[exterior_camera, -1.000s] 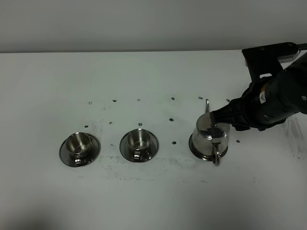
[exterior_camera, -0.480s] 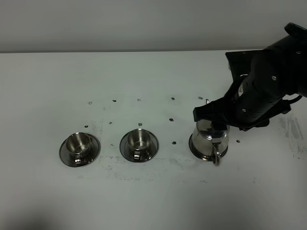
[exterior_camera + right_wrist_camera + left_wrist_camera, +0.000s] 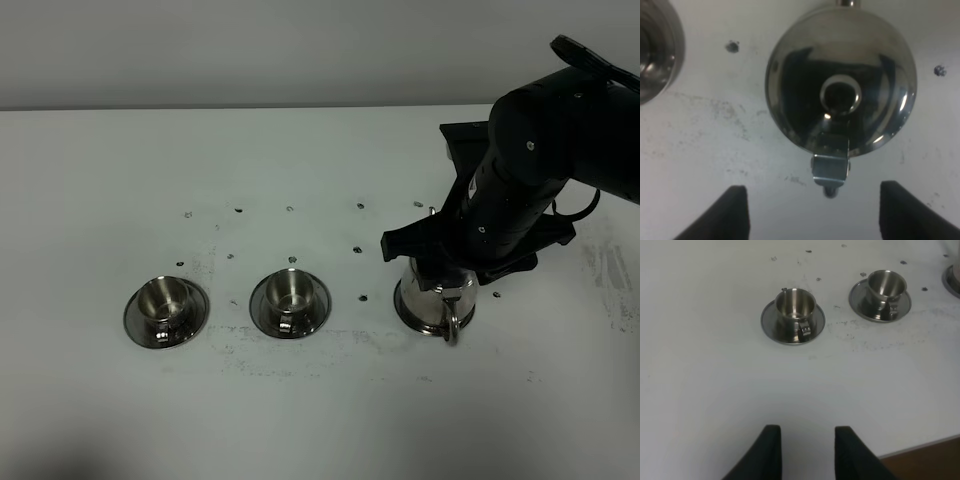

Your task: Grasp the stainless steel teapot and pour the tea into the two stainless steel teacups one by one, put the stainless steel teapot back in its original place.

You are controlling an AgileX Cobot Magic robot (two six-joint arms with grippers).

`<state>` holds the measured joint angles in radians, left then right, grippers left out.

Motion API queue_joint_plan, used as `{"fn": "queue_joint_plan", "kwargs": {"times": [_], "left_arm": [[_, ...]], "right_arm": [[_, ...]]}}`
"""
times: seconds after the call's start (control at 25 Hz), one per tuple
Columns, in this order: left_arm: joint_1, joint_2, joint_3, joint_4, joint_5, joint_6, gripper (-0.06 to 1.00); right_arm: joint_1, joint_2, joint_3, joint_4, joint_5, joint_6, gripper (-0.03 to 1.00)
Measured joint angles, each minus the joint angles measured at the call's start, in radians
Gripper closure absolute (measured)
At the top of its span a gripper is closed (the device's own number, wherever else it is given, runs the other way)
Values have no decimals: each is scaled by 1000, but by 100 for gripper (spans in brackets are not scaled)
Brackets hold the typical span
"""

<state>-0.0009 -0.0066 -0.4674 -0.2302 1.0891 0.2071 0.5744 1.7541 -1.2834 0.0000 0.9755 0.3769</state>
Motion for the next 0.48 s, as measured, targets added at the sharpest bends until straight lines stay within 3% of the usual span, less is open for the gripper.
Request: {"fn": "queue_joint_plan", "kwargs": {"times": [0.48], "left_arm": [[0,0,0,0,0,1,68]], "right_arm": [[0,49,-2,-50,13,49,40]]}}
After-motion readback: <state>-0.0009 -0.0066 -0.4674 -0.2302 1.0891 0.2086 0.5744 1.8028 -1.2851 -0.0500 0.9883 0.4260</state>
